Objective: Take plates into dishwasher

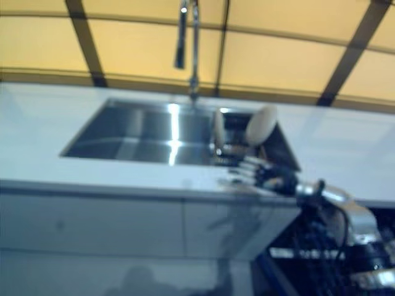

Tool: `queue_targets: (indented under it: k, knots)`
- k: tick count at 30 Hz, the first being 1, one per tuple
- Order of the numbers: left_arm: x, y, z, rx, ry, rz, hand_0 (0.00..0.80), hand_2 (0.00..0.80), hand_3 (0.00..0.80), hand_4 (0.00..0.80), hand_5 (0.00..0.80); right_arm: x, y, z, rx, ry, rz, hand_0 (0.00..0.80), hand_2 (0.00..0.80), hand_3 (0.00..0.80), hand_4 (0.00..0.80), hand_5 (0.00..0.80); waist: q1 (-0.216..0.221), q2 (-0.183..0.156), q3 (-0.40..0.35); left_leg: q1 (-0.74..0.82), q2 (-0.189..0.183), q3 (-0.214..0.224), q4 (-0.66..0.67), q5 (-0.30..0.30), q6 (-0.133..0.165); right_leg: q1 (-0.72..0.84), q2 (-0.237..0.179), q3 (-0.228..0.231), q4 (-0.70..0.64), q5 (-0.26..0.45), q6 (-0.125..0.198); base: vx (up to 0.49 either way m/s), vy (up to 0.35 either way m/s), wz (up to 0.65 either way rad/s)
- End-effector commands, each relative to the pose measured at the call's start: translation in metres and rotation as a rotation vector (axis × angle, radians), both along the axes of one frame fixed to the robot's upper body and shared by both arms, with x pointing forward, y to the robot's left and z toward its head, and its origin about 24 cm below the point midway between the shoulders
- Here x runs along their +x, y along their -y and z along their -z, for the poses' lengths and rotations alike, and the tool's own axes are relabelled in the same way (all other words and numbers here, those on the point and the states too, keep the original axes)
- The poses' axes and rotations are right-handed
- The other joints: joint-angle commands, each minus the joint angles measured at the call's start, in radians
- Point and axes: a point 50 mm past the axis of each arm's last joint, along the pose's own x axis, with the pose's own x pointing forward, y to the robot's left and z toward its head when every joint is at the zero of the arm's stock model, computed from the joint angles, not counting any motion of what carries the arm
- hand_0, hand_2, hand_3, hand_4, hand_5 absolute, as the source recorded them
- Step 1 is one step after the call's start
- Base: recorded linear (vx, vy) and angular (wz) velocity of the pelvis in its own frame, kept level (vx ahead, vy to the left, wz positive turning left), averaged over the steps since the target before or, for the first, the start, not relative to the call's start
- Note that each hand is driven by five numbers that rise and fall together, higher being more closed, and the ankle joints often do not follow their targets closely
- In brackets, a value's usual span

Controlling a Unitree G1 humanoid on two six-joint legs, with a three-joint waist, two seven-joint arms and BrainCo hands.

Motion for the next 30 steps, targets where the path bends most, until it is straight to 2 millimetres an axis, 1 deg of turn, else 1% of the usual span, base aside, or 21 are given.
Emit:
queue_targets:
  k: [1, 2, 3, 5, 6, 7, 8, 9, 11, 12, 13, 15, 16, 17, 18, 19, 20, 22, 24, 26, 30]
  knots:
    - [0.005, -0.011, -0.004, 0.041, -0.04, 0.074, 0.0, 0.0, 0.0, 0.0, 0.0, 0.016, 0.059, -0.082, 0.24, 0.188, 0.474, 0.0, 0.0, 0.0, 0.0, 0.0, 0.029, 0.017, -0.029, -0.044, -0.007, 0.023, 0.059, -0.068, 0.059, 0.008, -0.055, -0.038, 0.186, -0.213, 0.094, 0.068, -0.066, -0.01]
    - [0.007, -0.011, -0.004, 0.042, -0.037, 0.074, 0.0, 0.0, 0.0, 0.0, 0.0, 0.017, 0.065, -0.088, 0.255, 0.187, 0.538, 0.0, 0.0, 0.0, 0.0, 0.0, 0.029, 0.018, -0.029, -0.043, -0.007, 0.021, 0.063, -0.071, 0.058, 0.008, -0.054, -0.039, 0.191, -0.219, 0.091, 0.068, -0.07, -0.01]
    - [0.011, -0.009, -0.004, 0.044, -0.026, 0.072, 0.0, 0.0, 0.0, 0.0, 0.0, 0.016, 0.08, -0.1, 0.265, 0.209, 0.682, 0.0, 0.0, 0.0, 0.0, 0.0, 0.027, 0.019, -0.03, -0.041, -0.005, 0.019, 0.074, -0.078, 0.055, 0.007, -0.052, -0.041, 0.202, -0.231, 0.083, 0.057, -0.057, -0.01]
    - [0.019, -0.006, -0.004, 0.042, -0.014, 0.075, 0.0, 0.0, 0.0, 0.0, 0.0, 0.018, 0.089, -0.114, 0.284, 0.208, 0.81, 0.0, 0.0, 0.0, 0.0, 0.0, 0.022, 0.019, -0.028, -0.043, -0.001, 0.025, 0.116, -0.1, 0.047, 0.007, -0.049, -0.038, 0.215, -0.247, 0.07, 0.094, -0.086, -0.02]
    - [0.029, -0.004, -0.005, 0.043, 0.002, 0.089, 0.0, 0.0, 0.0, 0.0, 0.0, 0.022, 0.091, -0.121, 0.244, 0.186, 0.891, 0.0, 0.0, 0.0, 0.0, 0.0, 0.02, 0.011, -0.025, -0.049, 0.007, 0.033, 0.185, -0.125, 0.034, 0.016, -0.046, -0.029, 0.217, -0.258, 0.05, 0.14, -0.131, -0.06]
    - [0.036, -0.002, -0.006, 0.038, 0.022, 0.077, 0.0, 0.0, 0.0, 0.0, 0.0, 0.027, 0.088, -0.127, 0.233, 0.162, 0.932, 0.0, 0.0, 0.0, 0.0, 0.0, 0.021, 0.001, -0.021, -0.071, 0.02, 0.046, 0.286, -0.133, 0.029, 0.032, -0.042, -0.018, 0.213, -0.267, 0.027, 0.111, -0.118, -0.1]
    - [0.039, 0.0, -0.006, 0.035, 0.032, 0.071, 0.0, 0.0, 0.0, 0.0, 0.0, 0.029, 0.086, -0.131, 0.234, 0.16, 0.941, 0.0, 0.0, 0.0, 0.0, 0.0, 0.021, 0.002, -0.017, -0.088, 0.027, 0.049, 0.333, -0.135, 0.027, 0.038, -0.039, -0.015, 0.212, -0.269, 0.019, 0.06, -0.148, -0.28]
    - [0.049, 0.006, -0.006, 0.016, 0.08, 0.054, 0.0, 0.0, 0.0, 0.0, 0.0, 0.035, 0.081, -0.139, 0.26, 0.149, 0.993, 0.0, 0.0, 0.0, 0.0, 0.0, 0.03, -0.007, 0.007, -0.21, 0.048, 0.05, 0.593, -0.087, 0.027, 0.062, -0.029, -0.009, 0.211, -0.275, -0.019, 0.007, -0.118, -0.41]
    - [0.058, 0.016, -0.005, -0.013, 0.12, 0.054, 0.0, 0.0, 0.0, 0.0, 0.0, 0.037, 0.081, -0.144, 0.276, 0.155, 1.071, 0.0, 0.0, 0.0, 0.0, 0.0, 0.037, 0.008, 0.026, -0.338, 0.059, 0.016, 0.763, -0.05, 0.03, 0.057, -0.008, -0.013, 0.239, -0.283, -0.048, 0.002, -0.046, -0.4]
    - [0.063, 0.022, -0.004, -0.026, 0.127, 0.071, 0.0, 0.0, 0.0, 0.0, 0.0, 0.038, 0.078, -0.145, 0.283, 0.146, 1.102, 0.0, 0.0, 0.0, 0.0, 0.0, 0.042, 0.014, 0.041, -0.389, 0.03, -0.01, 0.745, -0.034, 0.022, 0.062, -0.004, -0.008, 0.254, -0.283, -0.048, 0.038, 0.075, -0.19]
    - [0.066, 0.027, -0.004, -0.034, 0.131, 0.078, 0.0, 0.0, 0.0, 0.0, 0.0, 0.042, 0.073, -0.144, 0.271, 0.139, 1.123, 0.0, 0.0, 0.0, 0.0, 0.0, 0.045, 0.018, 0.05, -0.401, 0.008, -0.029, 0.663, -0.015, 0.01, 0.069, -0.004, -0.005, 0.259, -0.28, -0.041, 0.086, 0.141, -0.03]
    - [0.07, 0.03, -0.004, -0.036, 0.128, 0.093, 0.0, 0.0, 0.0, 0.0, 0.0, 0.05, 0.063, -0.14, 0.098, 0.156, 1.197, 0.0, 0.0, 0.0, 0.0, 0.0, 0.05, 0.016, 0.062, -0.367, -0.015, -0.02, 0.394, 0.059, -0.018, 0.101, -0.017, -0.027, 0.246, -0.276, -0.025, 0.137, 0.188, -0.02]
    - [0.071, 0.03, -0.004, -0.03, 0.12, 0.106, 0.0, 0.0, 0.0, 0.0, 0.0, 0.053, 0.061, -0.141, 0.012, 0.167, 1.221, 0.0, 0.0, 0.0, 0.0, 0.0, 0.054, 0.014, 0.065, -0.346, -0.027, -0.016, 0.293, 0.084, -0.021, 0.116, -0.024, -0.037, 0.237, -0.277, -0.021, 0.17, 0.206, -0.1]
    - [0.071, 0.03, -0.004, -0.018, 0.11, 0.113, 0.0, 0.0, 0.0, 0.0, 0.0, 0.056, 0.057, -0.144, -0.065, 0.174, 1.201, 0.0, 0.0, 0.0, 0.0, 0.0, 0.059, 0.01, 0.062, -0.32, -0.04, -0.018, 0.269, 0.058, 0.001, 0.119, -0.036, -0.041, 0.241, -0.286, -0.02, 0.185, 0.201, -0.12]
    - [0.071, 0.031, -0.003, -0.016, 0.108, 0.115, 0.0, 0.0, 0.0, 0.0, 0.0, 0.057, 0.054, -0.143, -0.088, 0.165, 1.161, 0.0, 0.0, 0.0, 0.0, 0.0, 0.053, 0.013, 0.059, -0.322, -0.039, 0.002, 0.271, 0.043, 0.005, 0.117, -0.045, -0.054, 0.244, -0.286, -0.018, 0.195, 0.193, -0.33]
    - [0.072, 0.029, -0.004, -0.013, 0.109, 0.112, 0.0, 0.0, 0.0, 0.0, 0.0, 0.058, 0.051, -0.137, -0.125, 0.155, 1.128, 0.0, 0.0, 0.0, 0.0, 0.0, 0.053, 0.015, 0.056, -0.311, -0.044, -0.007, 0.274, 0.025, 0.013, 0.116, -0.058, -0.057, 0.246, -0.287, -0.008, 0.19, 0.16, -0.39]
    - [0.071, 0.026, -0.005, -0.007, 0.105, 0.121, 0.0, 0.0, 0.0, 0.0, 0.0, 0.059, 0.048, -0.131, -0.15, 0.147, 1.1, 0.0, 0.0, 0.0, 0.0, 0.0, 0.055, 0.012, 0.052, -0.286, -0.05, -0.02, 0.243, 0.024, 0.016, 0.12, -0.065, -0.056, 0.239, -0.281, 0.009, 0.209, 0.132, -0.35]
    - [0.074, 0.021, -0.007, 0.011, 0.109, 0.116, 0.0, 0.0, 0.0, 0.0, 0.0, 0.06, 0.051, -0.117, -0.2, 0.133, 1.055, 0.0, 0.0, 0.0, 0.0, 0.0, 0.057, 0.012, 0.045, -0.218, -0.046, -0.019, 0.147, 0.037, 0.026, 0.108, -0.075, -0.071, 0.232, -0.272, 0.031, 0.206, 0.094, -0.29]
    - [0.077, 0.018, -0.009, 0.02, 0.12, 0.094, 0.0, 0.0, 0.0, 0.0, 0.0, 0.058, 0.056, -0.111, -0.234, 0.119, 1.019, 0.0, 0.0, 0.0, 0.0, 0.0, 0.058, 0.005, 0.034, -0.2, -0.046, -0.014, 0.123, 0.038, 0.03, 0.112, -0.076, -0.074, 0.207, -0.266, 0.035, 0.172, 0.038, -0.13]
    - [0.083, 0.018, -0.012, 0.022, 0.13, 0.114, 0.0, 0.0, 0.0, 0.0, 0.0, 0.056, 0.057, -0.111, -0.24, 0.094, 1.008, 0.0, 0.0, 0.0, 0.0, 0.0, 0.062, -0.01, 0.024, -0.225, -0.047, -0.007, 0.148, 0.029, 0.03, 0.109, -0.077, -0.081, 0.19, -0.262, 0.033, 0.13, 0.001, 0.14]
    - [0.083, 0.027, -0.009, -0.007, 0.126, 0.148, 0.0, 0.0, 0.0, 0.0, 0.0, 0.056, 0.06, -0.103, -0.263, 0.043, 0.999, 0.0, 0.0, 0.0, 0.0, 0.0, 0.078, -0.026, 0.025, -0.252, -0.049, -0.017, 0.175, 0.013, 0.031, 0.109, -0.076, -0.088, 0.165, -0.251, 0.035, 0.122, -0.002, 0.45]
